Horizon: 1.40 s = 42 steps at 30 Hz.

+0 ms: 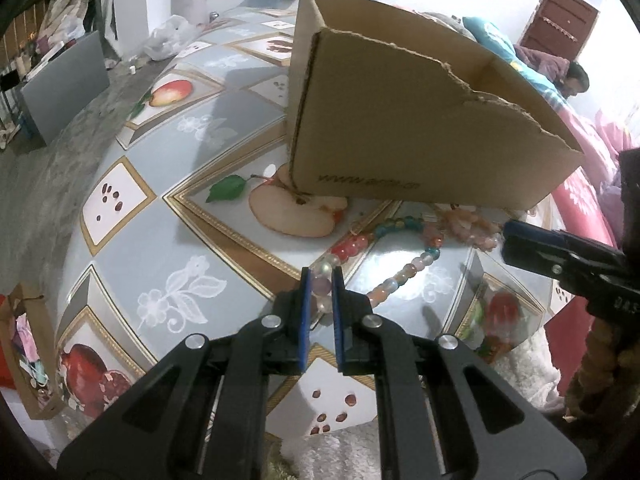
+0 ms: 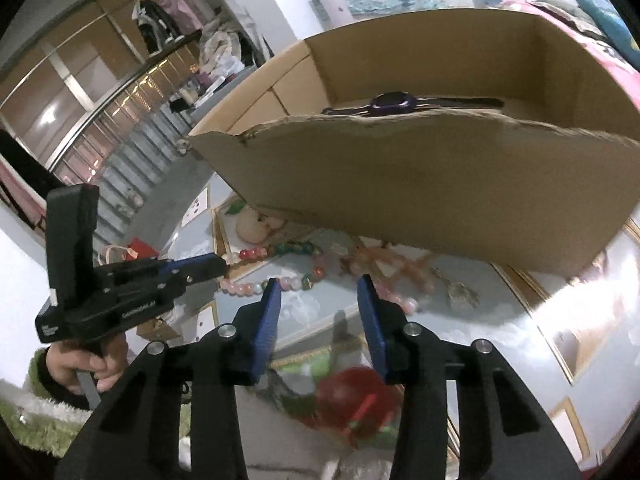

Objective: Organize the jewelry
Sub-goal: 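Lift the bead necklace with the left gripper over the box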

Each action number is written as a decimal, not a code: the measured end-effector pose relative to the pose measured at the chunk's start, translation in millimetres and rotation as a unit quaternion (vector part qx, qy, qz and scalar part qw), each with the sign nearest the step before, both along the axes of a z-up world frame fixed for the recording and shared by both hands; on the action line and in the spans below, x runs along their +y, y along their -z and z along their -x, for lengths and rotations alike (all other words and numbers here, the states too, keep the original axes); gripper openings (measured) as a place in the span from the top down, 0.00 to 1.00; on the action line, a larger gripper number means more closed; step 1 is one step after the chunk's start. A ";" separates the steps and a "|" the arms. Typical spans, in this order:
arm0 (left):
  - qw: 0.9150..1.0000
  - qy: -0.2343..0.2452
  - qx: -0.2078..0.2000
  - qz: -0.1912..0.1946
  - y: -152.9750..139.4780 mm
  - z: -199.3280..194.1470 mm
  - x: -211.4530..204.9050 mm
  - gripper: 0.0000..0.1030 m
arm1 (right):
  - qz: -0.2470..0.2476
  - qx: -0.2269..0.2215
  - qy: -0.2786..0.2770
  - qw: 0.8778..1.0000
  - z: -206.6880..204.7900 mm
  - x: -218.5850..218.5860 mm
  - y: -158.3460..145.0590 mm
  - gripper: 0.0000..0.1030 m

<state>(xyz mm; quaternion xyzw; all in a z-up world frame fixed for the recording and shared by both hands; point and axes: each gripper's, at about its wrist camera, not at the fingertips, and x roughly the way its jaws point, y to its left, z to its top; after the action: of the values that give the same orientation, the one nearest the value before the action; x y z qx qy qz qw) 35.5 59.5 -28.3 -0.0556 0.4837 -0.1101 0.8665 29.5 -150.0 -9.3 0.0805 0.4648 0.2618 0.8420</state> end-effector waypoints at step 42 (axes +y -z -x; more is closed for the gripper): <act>0.986 0.053 -0.124 0.101 -103.4 5.8 12.1 0.91 | 0.009 -0.109 -0.054 0.992 -7.7 15.5 -88.0 0.91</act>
<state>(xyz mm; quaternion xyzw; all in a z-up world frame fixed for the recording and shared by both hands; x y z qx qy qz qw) 29.7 71.5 75.1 -0.1030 0.3613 -0.2098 0.9027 37.2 -134.5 78.8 0.0182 0.3762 0.3099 0.8730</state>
